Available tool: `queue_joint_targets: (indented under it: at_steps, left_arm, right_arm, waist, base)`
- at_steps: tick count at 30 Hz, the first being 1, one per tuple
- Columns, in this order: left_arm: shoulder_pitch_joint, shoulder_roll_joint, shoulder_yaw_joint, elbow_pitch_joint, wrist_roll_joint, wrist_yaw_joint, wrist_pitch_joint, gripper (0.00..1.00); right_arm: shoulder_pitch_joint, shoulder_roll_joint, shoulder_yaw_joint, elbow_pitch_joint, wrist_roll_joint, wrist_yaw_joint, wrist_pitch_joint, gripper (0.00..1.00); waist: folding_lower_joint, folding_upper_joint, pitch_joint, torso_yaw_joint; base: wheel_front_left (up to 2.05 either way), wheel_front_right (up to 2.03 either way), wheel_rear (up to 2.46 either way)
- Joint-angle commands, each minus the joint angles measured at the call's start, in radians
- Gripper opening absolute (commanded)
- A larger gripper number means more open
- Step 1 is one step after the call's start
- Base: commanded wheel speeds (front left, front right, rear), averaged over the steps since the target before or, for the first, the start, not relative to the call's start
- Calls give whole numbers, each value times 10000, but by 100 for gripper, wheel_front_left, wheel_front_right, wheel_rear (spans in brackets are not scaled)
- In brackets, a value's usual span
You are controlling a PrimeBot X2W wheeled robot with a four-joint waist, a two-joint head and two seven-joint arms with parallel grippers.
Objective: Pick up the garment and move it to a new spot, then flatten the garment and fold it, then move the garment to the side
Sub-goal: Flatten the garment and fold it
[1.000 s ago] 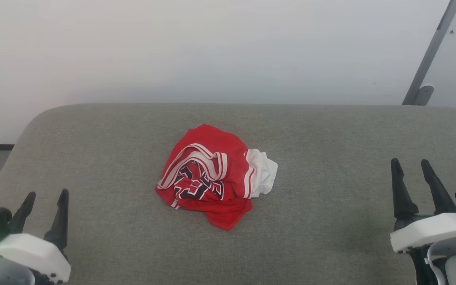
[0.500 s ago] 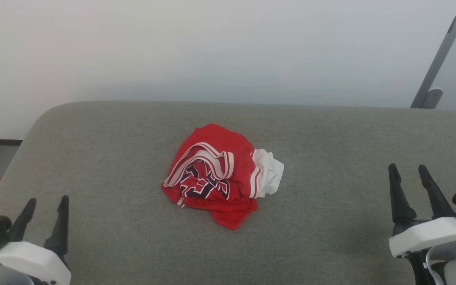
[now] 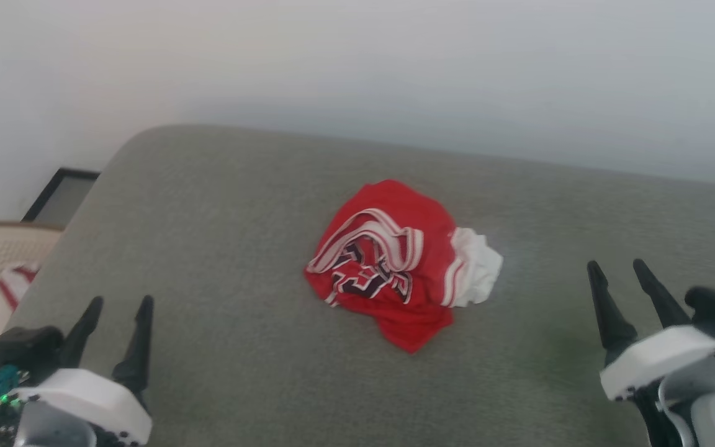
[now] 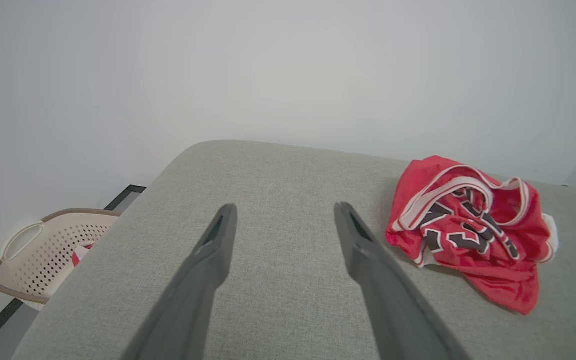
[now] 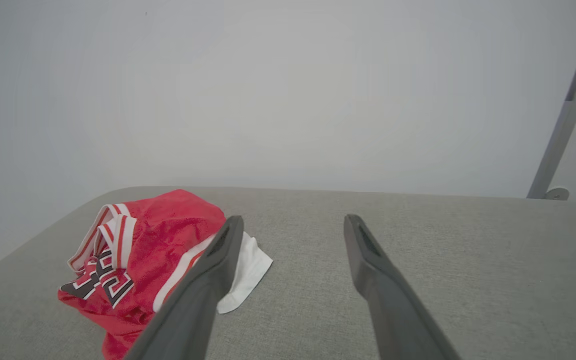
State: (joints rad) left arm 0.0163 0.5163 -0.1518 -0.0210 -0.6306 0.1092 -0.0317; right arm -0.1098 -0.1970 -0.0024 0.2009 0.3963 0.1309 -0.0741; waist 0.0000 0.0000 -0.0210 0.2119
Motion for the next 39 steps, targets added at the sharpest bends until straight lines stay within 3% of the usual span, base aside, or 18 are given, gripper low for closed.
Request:
queue_joint_targets:
  at_steps: [1, 12, 25, 26, 27, 32, 39]
  left_arm:
    - [-142, -62, -18, -44, 23, -27, -1, 100]
    - [-1216, -799, -870, 156, 263, -188, -156, 100]
    - [-2106, -1451, -1395, 844, 284, -421, -494, 100]
    - [-2134, -1483, -1406, 898, 268, -443, -508, 100]
    - [-2163, -1503, -1420, 957, 256, -455, -539, 100]
    - [-2198, -1452, -1294, 1220, 138, -438, -667, 100]
    - [-1953, -1191, -1041, 1146, -8, -373, -664, 100]
  right_arm:
    - [-171, -43, 19, 23, 51, -3, 61, 100]
    - [-1828, -821, 439, 1282, 316, -2, 2374, 100]
    - [-3443, -1509, 1929, 3847, 426, -3, 5574, 100]
    - [-3535, -1547, 2072, 3951, 411, -3, 5680, 30]
    - [-3642, -1612, 2252, 3998, 354, -3, 5699, 0]
    - [-4205, -1991, 2835, 4116, 469, -12, 5518, 0]
    - [-4334, -2427, 2760, 3619, 802, -11, 5413, 0]
  waist:
    - [0, 0, 300, 346]
    - [0, 0, 1404, 1655]
    - [0, 0, 2110, 2322]
    - [0, 0, 2129, 2330]
    - [0, 0, 2144, 2333]
    - [0, 0, 2037, 2088]
    - [0, 0, 1734, 1410]
  base:
    - [0, 0, 0]
    - [0, 0, 0]
    - [0, 0, 0]
    - [0, 0, 0]
    - [0, 0, 0]
    - [0, 0, 0]
    - [0, 0, 0]
